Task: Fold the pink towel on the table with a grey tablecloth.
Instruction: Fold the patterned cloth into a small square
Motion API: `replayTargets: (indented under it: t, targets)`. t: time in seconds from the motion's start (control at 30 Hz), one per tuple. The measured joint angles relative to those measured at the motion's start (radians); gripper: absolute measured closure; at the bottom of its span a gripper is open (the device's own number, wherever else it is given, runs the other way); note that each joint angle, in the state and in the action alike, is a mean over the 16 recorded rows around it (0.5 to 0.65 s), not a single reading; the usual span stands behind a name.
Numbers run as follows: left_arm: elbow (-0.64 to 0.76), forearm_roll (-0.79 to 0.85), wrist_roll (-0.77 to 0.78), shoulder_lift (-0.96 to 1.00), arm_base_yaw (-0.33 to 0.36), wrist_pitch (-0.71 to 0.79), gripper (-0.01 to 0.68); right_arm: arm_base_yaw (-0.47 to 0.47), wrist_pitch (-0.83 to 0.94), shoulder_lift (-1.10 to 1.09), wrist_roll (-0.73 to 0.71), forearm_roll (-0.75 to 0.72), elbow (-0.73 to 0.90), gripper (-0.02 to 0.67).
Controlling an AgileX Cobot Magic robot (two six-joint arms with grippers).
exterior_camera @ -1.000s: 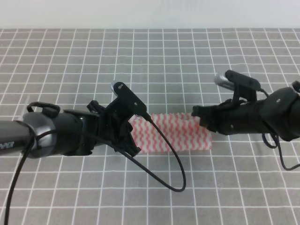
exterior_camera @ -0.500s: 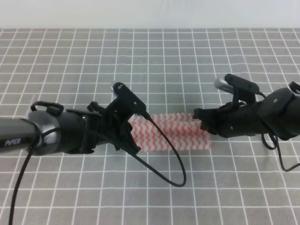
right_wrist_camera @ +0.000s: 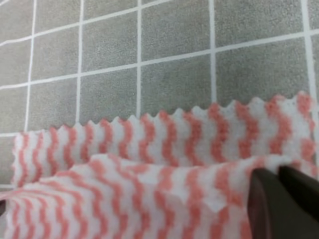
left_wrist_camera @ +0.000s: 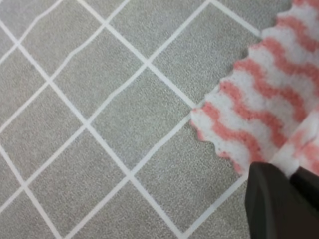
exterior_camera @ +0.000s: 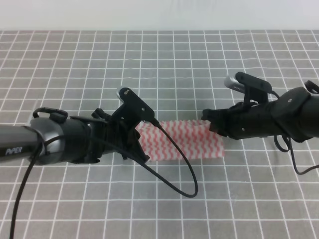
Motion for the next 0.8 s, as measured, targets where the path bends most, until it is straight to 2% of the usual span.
replayTargets:
  t: [0.6, 0.8]
  targets:
    - [0.0, -0.002, 0.021, -0.001, 0.0, 0.009, 0.675, 0.0, 0.0, 0.016, -0.006, 0.002, -0.008, 0.664]
    - [0.0, 0.0, 0.043, 0.0, 0.0, 0.031, 0.646, 0.0, -0.001, 0.017, -0.006, 0.002, -0.008, 0.663]
